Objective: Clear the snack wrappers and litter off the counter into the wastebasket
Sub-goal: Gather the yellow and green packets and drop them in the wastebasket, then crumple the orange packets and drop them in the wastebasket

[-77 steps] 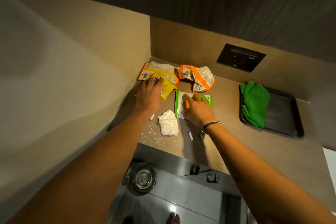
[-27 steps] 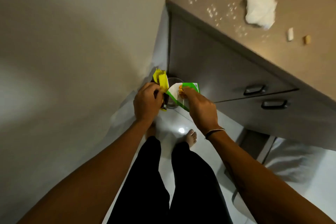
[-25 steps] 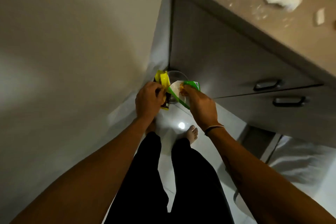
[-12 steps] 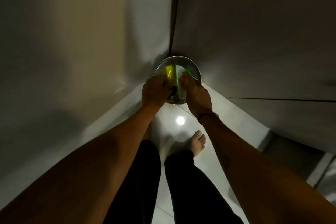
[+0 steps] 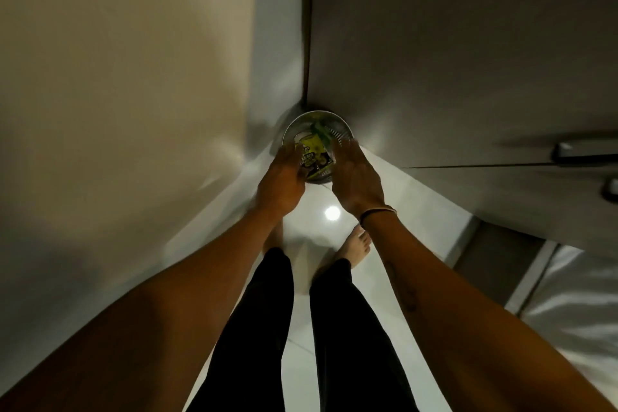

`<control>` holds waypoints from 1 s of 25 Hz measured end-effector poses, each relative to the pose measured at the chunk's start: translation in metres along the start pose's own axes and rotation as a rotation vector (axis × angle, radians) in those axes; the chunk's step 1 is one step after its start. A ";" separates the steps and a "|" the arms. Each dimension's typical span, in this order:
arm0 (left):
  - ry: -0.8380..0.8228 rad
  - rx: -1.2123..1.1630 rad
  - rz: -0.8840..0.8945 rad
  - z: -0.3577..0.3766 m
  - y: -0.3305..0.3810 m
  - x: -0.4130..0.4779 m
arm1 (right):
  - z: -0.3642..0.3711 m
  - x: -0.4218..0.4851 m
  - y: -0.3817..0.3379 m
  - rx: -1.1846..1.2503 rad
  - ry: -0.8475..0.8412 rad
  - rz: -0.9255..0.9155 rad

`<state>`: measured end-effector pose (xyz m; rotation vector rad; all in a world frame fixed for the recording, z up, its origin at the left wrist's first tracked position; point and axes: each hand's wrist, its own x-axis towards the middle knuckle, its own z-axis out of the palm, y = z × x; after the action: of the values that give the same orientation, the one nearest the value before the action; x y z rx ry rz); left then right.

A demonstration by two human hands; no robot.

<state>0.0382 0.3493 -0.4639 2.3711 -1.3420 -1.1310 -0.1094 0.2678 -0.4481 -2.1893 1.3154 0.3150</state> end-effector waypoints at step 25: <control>0.432 0.443 0.682 -0.370 0.449 0.054 | -0.555 -0.010 0.024 -0.080 0.828 0.112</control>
<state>0.0198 -0.0215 -0.0131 1.9344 -2.1172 -0.1360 -0.1811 -0.0511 0.0007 -2.4101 1.8625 -0.5780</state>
